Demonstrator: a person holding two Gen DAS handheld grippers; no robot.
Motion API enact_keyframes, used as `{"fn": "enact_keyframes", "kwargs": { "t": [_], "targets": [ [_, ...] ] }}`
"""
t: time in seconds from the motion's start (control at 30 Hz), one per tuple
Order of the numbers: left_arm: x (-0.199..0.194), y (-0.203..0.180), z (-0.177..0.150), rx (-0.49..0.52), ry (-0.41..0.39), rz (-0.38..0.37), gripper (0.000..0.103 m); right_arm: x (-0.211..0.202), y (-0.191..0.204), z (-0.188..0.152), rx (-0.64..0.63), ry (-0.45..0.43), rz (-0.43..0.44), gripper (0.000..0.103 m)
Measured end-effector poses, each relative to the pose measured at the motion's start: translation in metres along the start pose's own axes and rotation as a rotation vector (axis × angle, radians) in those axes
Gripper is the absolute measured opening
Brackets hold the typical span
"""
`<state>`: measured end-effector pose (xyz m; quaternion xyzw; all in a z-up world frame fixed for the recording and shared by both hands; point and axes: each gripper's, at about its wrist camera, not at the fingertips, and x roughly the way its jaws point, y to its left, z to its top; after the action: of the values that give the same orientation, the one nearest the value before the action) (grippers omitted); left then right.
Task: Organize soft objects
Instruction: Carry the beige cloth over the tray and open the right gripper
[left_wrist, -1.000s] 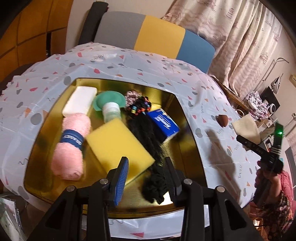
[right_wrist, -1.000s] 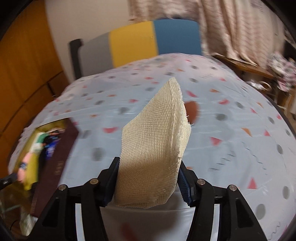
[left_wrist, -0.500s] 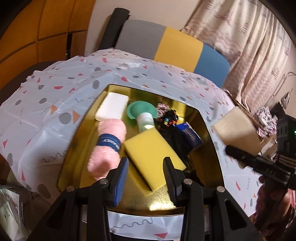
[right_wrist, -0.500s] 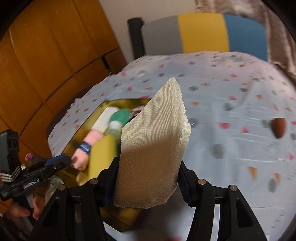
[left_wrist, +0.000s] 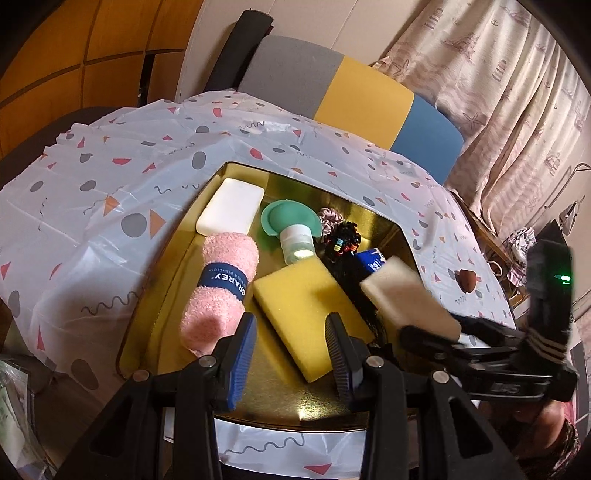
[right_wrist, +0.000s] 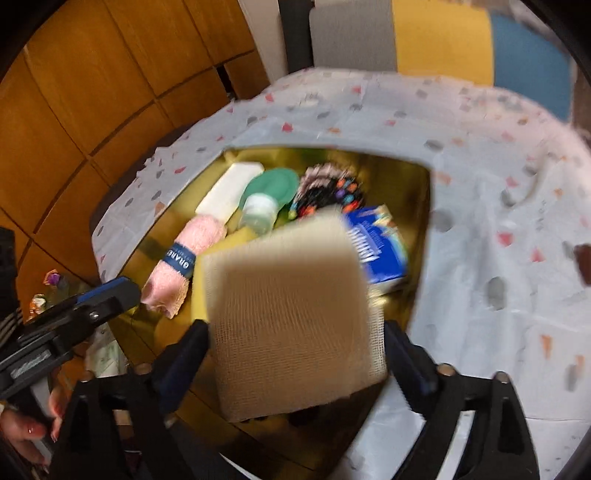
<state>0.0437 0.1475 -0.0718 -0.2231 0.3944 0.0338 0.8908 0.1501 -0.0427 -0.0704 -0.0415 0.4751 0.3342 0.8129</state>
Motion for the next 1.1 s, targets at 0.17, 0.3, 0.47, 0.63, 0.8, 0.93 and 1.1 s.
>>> {"fn": "enact_keyframes", "kwargs": {
  "t": [0.17, 0.3, 0.47, 0.63, 0.8, 0.93, 1.1],
  "targets": [
    [0.004, -0.004, -0.003, 0.004, 0.018, -0.007, 0.038, -0.027, -0.004, 0.001, 0.003, -0.069, 0.0, 0.095],
    [0.003, -0.008, -0.004, 0.014, 0.015, -0.008, 0.038, -0.016, 0.006, 0.002, -0.007, -0.051, 0.006, 0.086],
    [0.0, -0.007, -0.002, 0.016, 0.003, -0.008, 0.038, -0.002, 0.02, -0.003, -0.031, -0.012, 0.028, 0.073],
    [-0.001, 0.0, 0.0, -0.013, -0.008, -0.006, 0.038, -0.02, 0.035, -0.012, -0.138, 0.035, 0.016, 0.064],
    [0.0, 0.003, -0.001, -0.035, 0.002, -0.005, 0.038, 0.011, 0.03, -0.015, -0.054, 0.157, 0.096, 0.063],
    [-0.004, 0.0, 0.0, -0.021, -0.011, -0.002, 0.038, 0.03, 0.028, -0.007, -0.04, 0.109, 0.08, 0.063],
    [-0.002, -0.007, -0.002, -0.005, -0.011, 0.005, 0.038, 0.009, 0.011, -0.002, 0.035, 0.013, 0.187, 0.064]
  ]
}}
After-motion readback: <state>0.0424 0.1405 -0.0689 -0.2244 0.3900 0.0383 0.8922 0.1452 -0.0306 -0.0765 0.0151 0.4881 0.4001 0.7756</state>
